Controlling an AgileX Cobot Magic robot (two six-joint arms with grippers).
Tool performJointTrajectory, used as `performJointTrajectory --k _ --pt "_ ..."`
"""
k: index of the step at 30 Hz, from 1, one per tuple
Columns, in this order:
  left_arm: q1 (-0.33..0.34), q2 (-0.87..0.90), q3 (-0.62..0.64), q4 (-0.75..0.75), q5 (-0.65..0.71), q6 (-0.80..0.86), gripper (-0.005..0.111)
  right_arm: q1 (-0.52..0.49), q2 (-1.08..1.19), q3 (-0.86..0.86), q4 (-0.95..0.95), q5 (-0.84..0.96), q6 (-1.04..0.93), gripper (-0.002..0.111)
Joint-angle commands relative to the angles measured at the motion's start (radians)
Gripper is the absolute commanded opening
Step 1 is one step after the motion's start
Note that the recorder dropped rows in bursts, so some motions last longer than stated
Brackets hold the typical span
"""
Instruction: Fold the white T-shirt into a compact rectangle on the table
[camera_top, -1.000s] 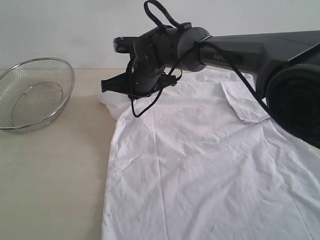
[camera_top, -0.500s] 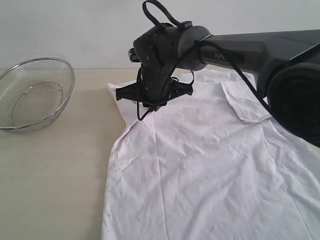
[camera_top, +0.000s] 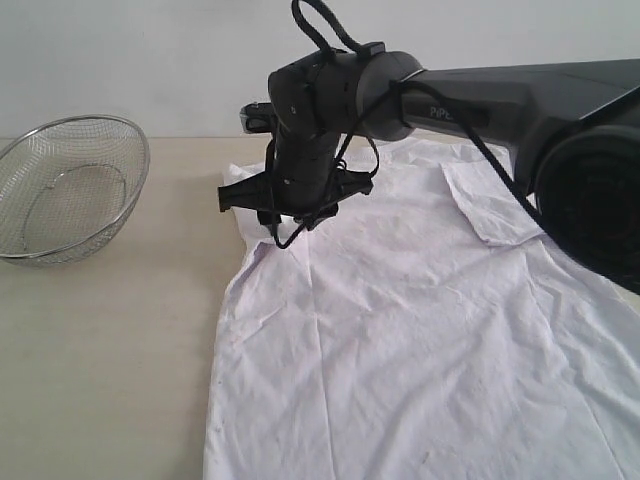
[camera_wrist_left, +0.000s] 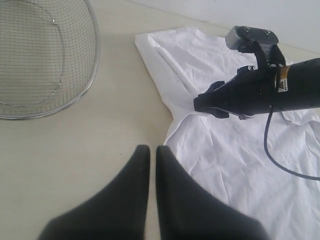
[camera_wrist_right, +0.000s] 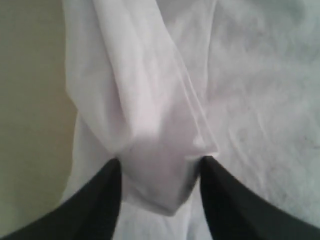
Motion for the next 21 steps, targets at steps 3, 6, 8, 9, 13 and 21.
performJointTrajectory --k 3,6,8,9,13,21 --pt "-0.001 -0.003 0.002 -0.007 -0.010 0.009 0.005 -0.008 -0.008 -0.002 0.006 -0.002 -0.012 0.062" --pt "-0.001 -0.003 0.002 -0.007 -0.010 0.009 0.005 -0.008 -0.017 -0.002 0.013 -0.002 -0.012 0.057" --pt "-0.001 -0.003 0.002 -0.007 -0.010 0.009 0.005 -0.011 -0.029 -0.002 0.018 -0.002 -0.012 0.052" --pt "-0.001 -0.003 0.002 -0.007 -0.010 0.009 0.005 -0.018 -0.034 -0.002 0.039 0.000 -0.024 0.051" --pt "-0.001 -0.003 0.002 -0.007 -0.007 0.016 0.005 -0.051 -0.053 -0.002 0.133 0.023 -0.083 0.050" --pt "-0.001 -0.003 0.002 -0.007 -0.007 0.016 0.005 -0.151 -0.096 -0.002 0.256 0.096 -0.253 0.050"
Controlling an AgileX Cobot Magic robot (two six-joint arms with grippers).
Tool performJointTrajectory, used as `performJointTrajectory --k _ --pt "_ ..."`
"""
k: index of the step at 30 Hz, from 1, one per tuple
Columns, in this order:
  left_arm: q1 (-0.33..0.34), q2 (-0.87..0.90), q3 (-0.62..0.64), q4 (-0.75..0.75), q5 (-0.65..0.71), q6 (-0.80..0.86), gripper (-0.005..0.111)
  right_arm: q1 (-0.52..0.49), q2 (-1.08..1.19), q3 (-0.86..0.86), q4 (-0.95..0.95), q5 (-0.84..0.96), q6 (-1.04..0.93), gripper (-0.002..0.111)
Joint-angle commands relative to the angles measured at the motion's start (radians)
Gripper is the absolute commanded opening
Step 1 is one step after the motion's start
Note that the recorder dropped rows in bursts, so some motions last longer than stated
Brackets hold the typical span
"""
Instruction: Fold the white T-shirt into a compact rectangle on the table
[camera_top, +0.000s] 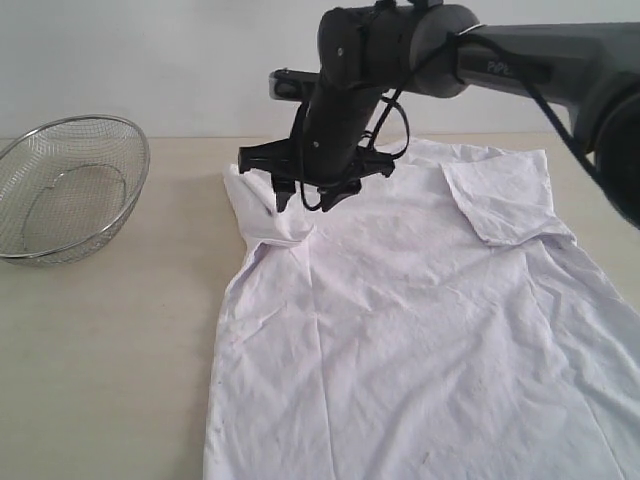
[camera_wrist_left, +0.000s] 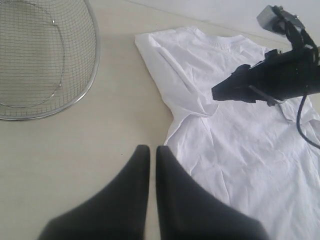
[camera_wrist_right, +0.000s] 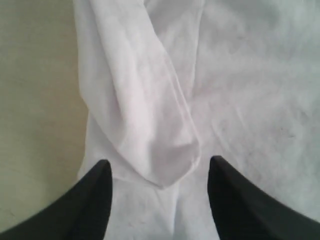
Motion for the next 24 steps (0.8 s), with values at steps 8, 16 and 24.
performJointTrajectory --k 8,16,24 --pt "-0.001 -0.003 0.002 -0.007 0.013 0.008 0.005 -0.230 -0.013 -0.006 0.428 0.003 -0.435 0.050" --pt "-0.001 -0.003 0.002 -0.012 0.012 0.008 0.005 -0.279 0.142 -0.178 0.551 0.060 -0.575 0.050" --pt "-0.001 -0.003 0.002 -0.012 0.012 0.010 0.005 -0.279 0.306 -0.398 0.622 0.083 -0.614 0.050"
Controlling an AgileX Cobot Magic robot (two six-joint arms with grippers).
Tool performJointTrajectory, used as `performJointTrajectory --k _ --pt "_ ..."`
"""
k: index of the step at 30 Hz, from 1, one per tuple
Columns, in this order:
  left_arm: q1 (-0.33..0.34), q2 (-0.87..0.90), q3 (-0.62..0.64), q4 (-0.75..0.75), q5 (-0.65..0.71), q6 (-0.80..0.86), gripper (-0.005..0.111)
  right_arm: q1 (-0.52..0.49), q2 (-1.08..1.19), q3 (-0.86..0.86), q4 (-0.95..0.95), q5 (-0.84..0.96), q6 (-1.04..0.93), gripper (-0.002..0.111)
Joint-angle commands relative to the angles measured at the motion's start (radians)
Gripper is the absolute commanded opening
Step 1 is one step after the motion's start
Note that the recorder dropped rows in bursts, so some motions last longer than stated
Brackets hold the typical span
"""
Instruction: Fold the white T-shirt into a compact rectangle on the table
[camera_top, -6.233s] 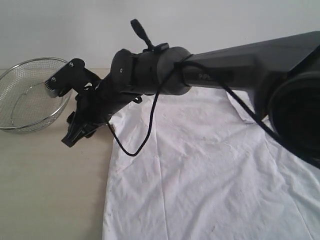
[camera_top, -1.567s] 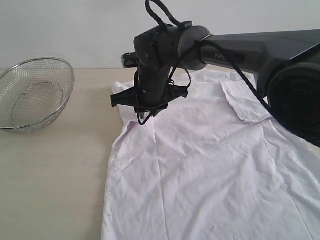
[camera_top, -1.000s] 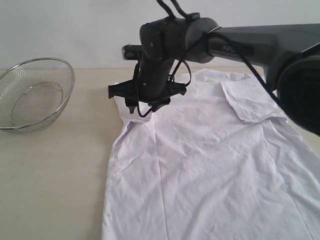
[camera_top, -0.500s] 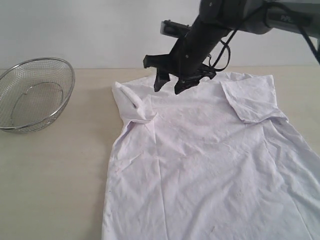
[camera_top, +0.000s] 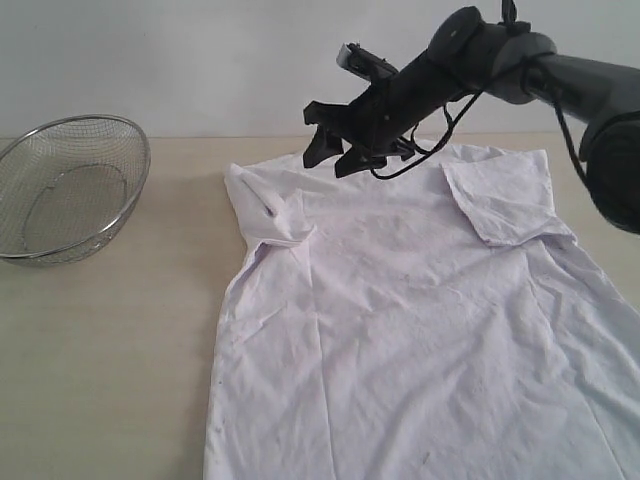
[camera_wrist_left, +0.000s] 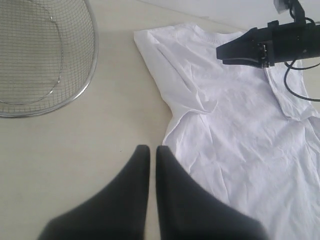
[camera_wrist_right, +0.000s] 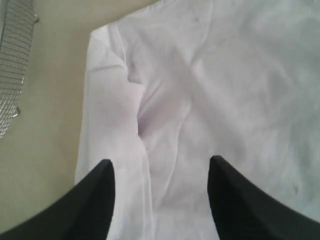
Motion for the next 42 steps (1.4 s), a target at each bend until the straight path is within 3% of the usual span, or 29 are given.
performJointTrajectory --k 1,5,7,12,18,22,26,30,36,39,42 --pt "-0.001 -0.003 0.002 -0.010 0.004 0.015 0.005 -0.002 0.056 -0.100 0.016 0.016 -0.024 0.050" --pt "-0.001 0.008 0.002 -0.042 0.006 0.079 0.005 0.002 0.067 -0.106 0.020 0.050 -0.049 0.050" --pt "-0.001 0.043 0.000 -0.135 0.031 0.164 0.005 0.002 0.059 -0.106 0.013 0.072 -0.056 0.048" --pt "-0.001 0.221 -0.033 -0.325 0.070 0.318 0.005 -0.010 0.021 -0.106 0.013 0.164 -0.060 0.021" --pt "-0.001 0.496 -0.208 -0.379 0.177 0.371 0.005 -0.014 -0.042 -0.058 -0.027 0.235 -0.002 0.000" --pt "-0.001 0.647 -0.384 -0.402 0.248 0.382 0.005 -0.014 -0.105 0.049 -0.048 0.236 -0.031 0.000" --pt "-0.016 0.800 -0.547 -0.447 0.315 0.382 0.005 -0.027 -0.219 0.239 -0.068 0.158 -0.036 0.000" --pt "-0.100 1.012 -0.800 -0.425 0.369 0.349 0.005 -0.059 -0.434 0.649 -0.069 -0.036 -0.085 0.000" --pt "-0.170 1.314 -1.209 -0.117 0.396 0.095 0.005 -0.061 -0.716 1.173 -0.069 -0.373 -0.164 0.000" --pt "-0.175 1.434 -1.411 0.013 0.482 -0.026 0.005 -0.061 -0.774 1.282 -0.069 -0.423 -0.215 0.000" --pt "-0.175 1.512 -1.504 0.056 0.535 -0.104 0.005 -0.061 -0.784 1.319 -0.069 -0.466 -0.224 0.000"
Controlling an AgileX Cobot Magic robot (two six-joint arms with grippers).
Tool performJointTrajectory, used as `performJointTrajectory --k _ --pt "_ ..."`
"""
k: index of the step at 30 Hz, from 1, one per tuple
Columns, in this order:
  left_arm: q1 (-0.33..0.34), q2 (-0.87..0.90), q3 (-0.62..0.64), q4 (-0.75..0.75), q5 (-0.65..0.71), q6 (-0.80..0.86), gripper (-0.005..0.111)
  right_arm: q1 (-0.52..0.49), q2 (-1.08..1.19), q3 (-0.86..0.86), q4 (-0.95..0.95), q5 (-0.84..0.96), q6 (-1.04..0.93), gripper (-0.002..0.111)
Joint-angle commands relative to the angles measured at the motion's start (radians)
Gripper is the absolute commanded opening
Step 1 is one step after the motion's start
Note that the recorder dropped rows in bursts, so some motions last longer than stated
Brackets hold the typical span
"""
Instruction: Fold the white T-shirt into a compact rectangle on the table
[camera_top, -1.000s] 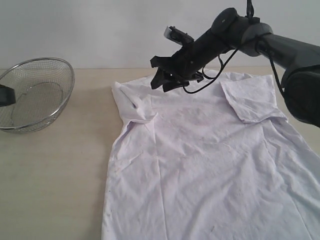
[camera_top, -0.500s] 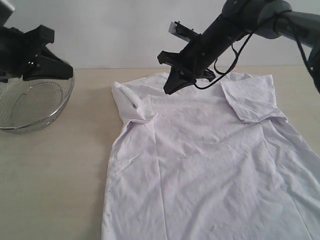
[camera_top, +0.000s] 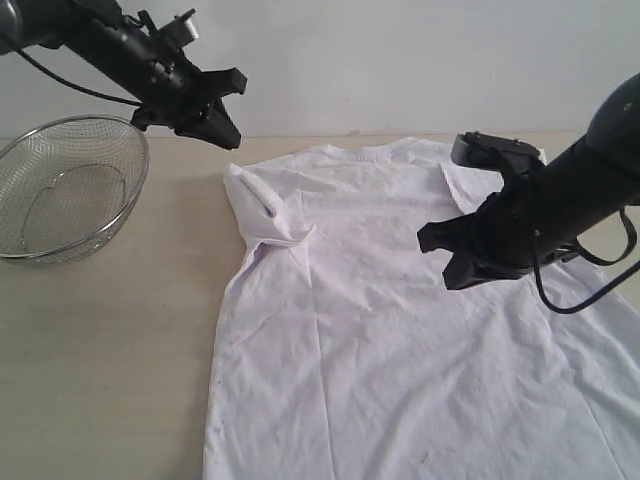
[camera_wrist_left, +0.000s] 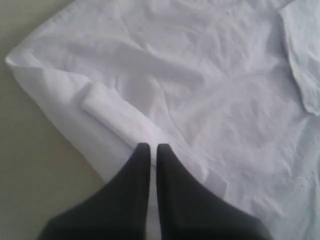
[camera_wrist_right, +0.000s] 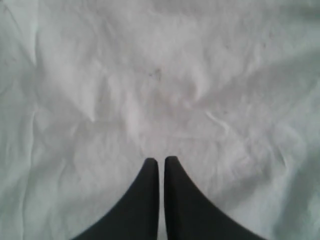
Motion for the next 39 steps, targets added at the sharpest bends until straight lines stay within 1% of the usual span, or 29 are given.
performJointTrajectory --k 1,4,13,16,20,21,23,29,34,39 --pt "-0.009 0.074 -0.080 0.050 0.039 -0.085 0.005 -0.004 -0.021 0.032 0.001 -0.055 -0.020 0.000" --pt "-0.009 0.099 -0.080 0.039 -0.004 -0.094 0.005 -0.004 -0.021 0.032 0.001 -0.063 -0.020 0.000" --pt "-0.009 0.153 -0.080 -0.043 -0.009 -0.107 0.005 -0.004 -0.021 0.032 0.001 -0.070 -0.020 0.000" --pt "-0.009 0.157 -0.080 -0.080 -0.013 -0.107 0.014 -0.004 -0.021 0.032 0.001 -0.070 -0.020 0.000" --pt "-0.009 0.157 -0.080 -0.090 -0.035 -0.101 0.039 -0.004 -0.021 0.032 0.001 -0.066 -0.020 0.000" --pt "-0.009 0.157 -0.080 -0.090 -0.038 -0.121 0.046 -0.004 -0.021 0.032 0.001 -0.066 -0.020 0.000" --pt "-0.009 0.157 -0.080 -0.090 -0.034 -0.138 0.050 -0.004 -0.021 0.032 0.001 -0.064 -0.020 0.000" --pt "-0.009 0.165 -0.080 -0.090 -0.035 -0.138 0.051 -0.004 -0.021 0.032 0.001 -0.062 -0.020 0.000" --pt "-0.012 0.181 -0.080 -0.122 -0.038 -0.138 0.051 -0.004 -0.021 0.032 0.001 -0.062 -0.020 0.000" --pt "-0.028 0.206 -0.080 -0.143 -0.038 -0.134 0.051 -0.004 -0.021 0.032 0.001 -0.058 -0.020 0.000"
